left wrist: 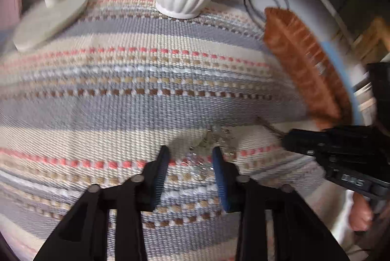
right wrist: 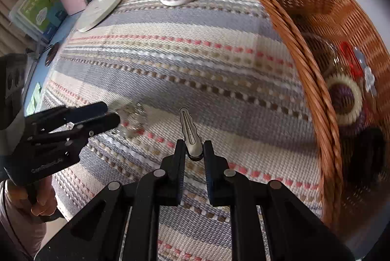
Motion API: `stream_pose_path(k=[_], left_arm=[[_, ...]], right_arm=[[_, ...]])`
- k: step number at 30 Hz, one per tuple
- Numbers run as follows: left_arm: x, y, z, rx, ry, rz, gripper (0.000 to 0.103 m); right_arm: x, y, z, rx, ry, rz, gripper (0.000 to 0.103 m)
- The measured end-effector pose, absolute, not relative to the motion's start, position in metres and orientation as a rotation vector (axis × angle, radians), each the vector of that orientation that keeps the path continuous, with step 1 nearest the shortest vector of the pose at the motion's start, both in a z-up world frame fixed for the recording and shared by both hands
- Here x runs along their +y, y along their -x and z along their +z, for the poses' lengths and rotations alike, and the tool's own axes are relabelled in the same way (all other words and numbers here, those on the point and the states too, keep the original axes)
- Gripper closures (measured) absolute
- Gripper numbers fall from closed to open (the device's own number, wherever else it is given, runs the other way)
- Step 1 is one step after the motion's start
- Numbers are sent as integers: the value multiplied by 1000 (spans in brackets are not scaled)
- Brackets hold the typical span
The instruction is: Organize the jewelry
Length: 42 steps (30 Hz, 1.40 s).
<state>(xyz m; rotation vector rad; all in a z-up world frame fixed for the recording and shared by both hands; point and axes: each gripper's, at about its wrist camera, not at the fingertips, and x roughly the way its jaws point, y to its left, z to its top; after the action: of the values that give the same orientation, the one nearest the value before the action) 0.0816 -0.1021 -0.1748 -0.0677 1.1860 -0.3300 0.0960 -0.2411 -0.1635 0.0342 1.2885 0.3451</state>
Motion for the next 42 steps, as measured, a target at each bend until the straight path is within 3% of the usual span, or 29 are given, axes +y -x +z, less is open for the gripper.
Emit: stream_pose_path(k=[5, 10, 12, 18, 28, 34, 42], left_arm=[[-139, -78, -175, 1178, -200, -226, 84], [-135, -84, -175, 1190, -169, -236, 84], [-131, -81, -174, 1179, -166, -240, 95], [-86, -71, -165, 1196, 125, -335, 95], [-33, -64, -103, 1074, 532, -534, 95], [-44, -69, -68, 1023, 533, -606, 95], [-116, -103, -24, 961, 429, -785, 95]], right_arm=[[-243, -86, -171, 1282, 8, 318, 86], [-238, -82, -173, 1257, 52, 302, 85], [-233, -79, -173, 1244, 85, 296, 85], [-232, -75, -170, 1240, 92, 300, 86], [-261, -54, -135, 1231, -58, 354, 86], [-282, -46, -107, 1191, -151, 367, 86], [-354, -49, -57, 1063, -219, 231, 86]])
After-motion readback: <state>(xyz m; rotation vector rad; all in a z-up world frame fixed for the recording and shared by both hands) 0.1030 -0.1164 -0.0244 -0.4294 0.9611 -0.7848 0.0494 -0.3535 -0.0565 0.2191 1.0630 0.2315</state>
